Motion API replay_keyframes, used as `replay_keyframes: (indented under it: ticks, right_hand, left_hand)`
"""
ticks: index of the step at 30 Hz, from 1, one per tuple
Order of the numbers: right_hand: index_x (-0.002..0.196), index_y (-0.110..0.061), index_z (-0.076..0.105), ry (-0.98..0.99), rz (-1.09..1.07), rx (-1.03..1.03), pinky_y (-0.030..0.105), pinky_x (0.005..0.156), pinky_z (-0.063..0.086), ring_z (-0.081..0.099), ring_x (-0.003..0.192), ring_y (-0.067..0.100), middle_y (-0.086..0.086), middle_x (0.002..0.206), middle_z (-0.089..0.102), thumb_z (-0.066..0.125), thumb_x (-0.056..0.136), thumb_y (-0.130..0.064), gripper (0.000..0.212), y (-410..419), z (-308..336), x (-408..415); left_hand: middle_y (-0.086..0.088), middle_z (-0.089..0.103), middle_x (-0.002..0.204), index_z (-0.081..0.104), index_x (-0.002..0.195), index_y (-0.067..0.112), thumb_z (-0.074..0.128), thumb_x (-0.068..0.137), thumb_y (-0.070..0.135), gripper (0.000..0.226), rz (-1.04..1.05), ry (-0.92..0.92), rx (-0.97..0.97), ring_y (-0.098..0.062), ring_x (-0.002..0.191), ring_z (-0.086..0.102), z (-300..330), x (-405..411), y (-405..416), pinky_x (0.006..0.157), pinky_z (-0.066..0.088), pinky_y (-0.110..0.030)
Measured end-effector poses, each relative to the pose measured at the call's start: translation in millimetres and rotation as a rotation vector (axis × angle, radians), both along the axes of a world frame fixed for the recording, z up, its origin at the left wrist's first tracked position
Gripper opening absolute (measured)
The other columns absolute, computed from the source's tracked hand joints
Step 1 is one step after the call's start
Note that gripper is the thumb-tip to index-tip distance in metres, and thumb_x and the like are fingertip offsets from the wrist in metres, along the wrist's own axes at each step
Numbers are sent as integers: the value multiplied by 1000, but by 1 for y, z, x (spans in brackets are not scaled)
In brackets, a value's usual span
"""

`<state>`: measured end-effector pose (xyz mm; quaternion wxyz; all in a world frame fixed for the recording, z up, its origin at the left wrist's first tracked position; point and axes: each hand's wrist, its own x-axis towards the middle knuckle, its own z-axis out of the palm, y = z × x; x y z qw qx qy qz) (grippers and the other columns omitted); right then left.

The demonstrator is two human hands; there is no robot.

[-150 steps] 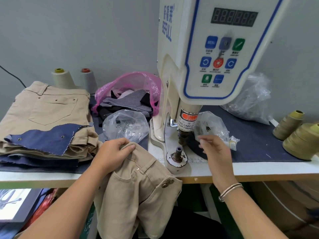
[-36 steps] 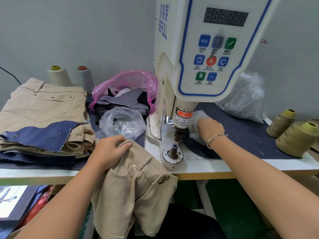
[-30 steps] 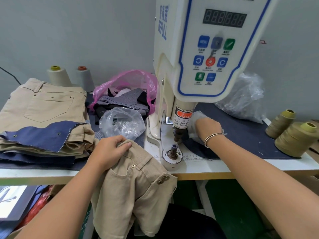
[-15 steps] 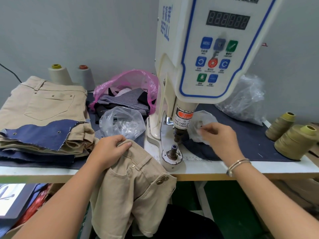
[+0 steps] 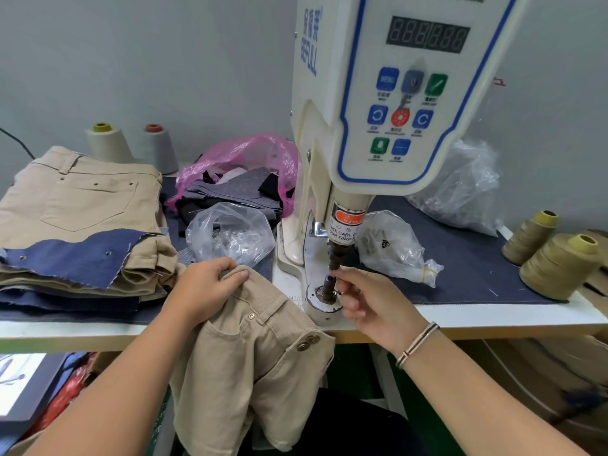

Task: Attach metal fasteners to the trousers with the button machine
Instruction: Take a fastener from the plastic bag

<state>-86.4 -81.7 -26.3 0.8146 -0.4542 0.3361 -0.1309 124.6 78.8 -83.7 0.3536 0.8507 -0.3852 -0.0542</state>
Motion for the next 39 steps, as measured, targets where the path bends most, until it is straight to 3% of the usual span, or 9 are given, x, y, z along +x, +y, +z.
replay_keyframes:
  ticks: [7, 20, 22, 24, 27, 30, 35, 37, 39]
  right_hand:
    - [84, -7, 56, -57, 27, 244, 15, 29, 28, 37, 33, 6, 0, 54, 49, 70, 64, -13, 24, 2, 2, 1]
    - [83, 0, 65, -225, -12, 516, 14, 31, 31, 40, 36, 7, 4, 60, 49, 58, 77, -11, 15, 13, 7, -9]
    - [86, -4, 70, -179, -29, 336, 15, 32, 30, 42, 37, 8, 4, 62, 54, 57, 82, -13, 16, 24, 0, -10]
    - [92, -12, 70, -89, 11, -157, 18, 38, 36, 48, 43, 10, 1, 64, 58, 54, 89, -8, 16, 39, -9, -11]
    - [95, -20, 69, -152, 269, -1099, 20, 71, 49, 61, 78, 9, -8, 86, 66, 60, 86, -9, 17, 63, -18, -7]
    - [112, -20, 67, -189, 596, -1611, 26, 97, 36, 48, 109, 14, -7, 116, 62, 62, 86, -18, 27, 70, -28, 7]
    - [109, -17, 64, 106, 673, -2039, 40, 95, 33, 40, 114, 24, 2, 110, 55, 58, 86, -32, 28, 65, -32, 28]
    - [96, -15, 66, 35, 664, -2031, 39, 94, 32, 43, 112, 24, 1, 101, 58, 60, 85, -30, 20, 65, -31, 25]
    - [86, -16, 63, -100, 627, -1839, 30, 100, 25, 49, 110, 16, -2, 93, 61, 64, 84, -28, 12, 62, -28, 16]
  left_hand:
    - [11, 66, 69, 66, 76, 27, 64, 87, 37, 15, 7, -7, 0, -8, 73, 60, 1, -2, 2, 64, 42, -28]
    - [10, 67, 71, 66, 76, 29, 64, 88, 34, 13, -25, 20, -3, -8, 74, 60, 5, -4, 1, 68, 44, -29]
    - [10, 68, 70, 68, 77, 27, 65, 89, 29, 12, -50, 133, -61, -4, 73, 61, 9, -4, 3, 68, 44, -23]
    - [11, 69, 70, 71, 78, 22, 66, 89, 25, 12, -108, 321, -133, 1, 69, 60, 18, -7, 3, 65, 44, -14]
    - [-1, 68, 75, 71, 83, 13, 65, 89, 19, 11, -243, 496, -145, -10, 72, 59, 32, -16, -2, 68, 45, -22]
    - [-11, 63, 77, 69, 88, 4, 64, 90, 20, 16, -336, 501, -120, -17, 74, 54, 41, -25, -8, 73, 43, -30]
    - [-15, 55, 74, 67, 87, 3, 67, 78, 37, 35, -354, 545, -122, -22, 72, 44, 49, -29, -7, 70, 32, -36]
    - [-12, 53, 70, 68, 88, 8, 71, 82, 34, 27, -357, 548, -103, -21, 68, 42, 50, -30, -7, 67, 33, -32]
    - [-2, 53, 66, 68, 92, 17, 66, 89, 25, 9, -339, 512, -115, -19, 63, 42, 52, -32, -7, 58, 36, -26]
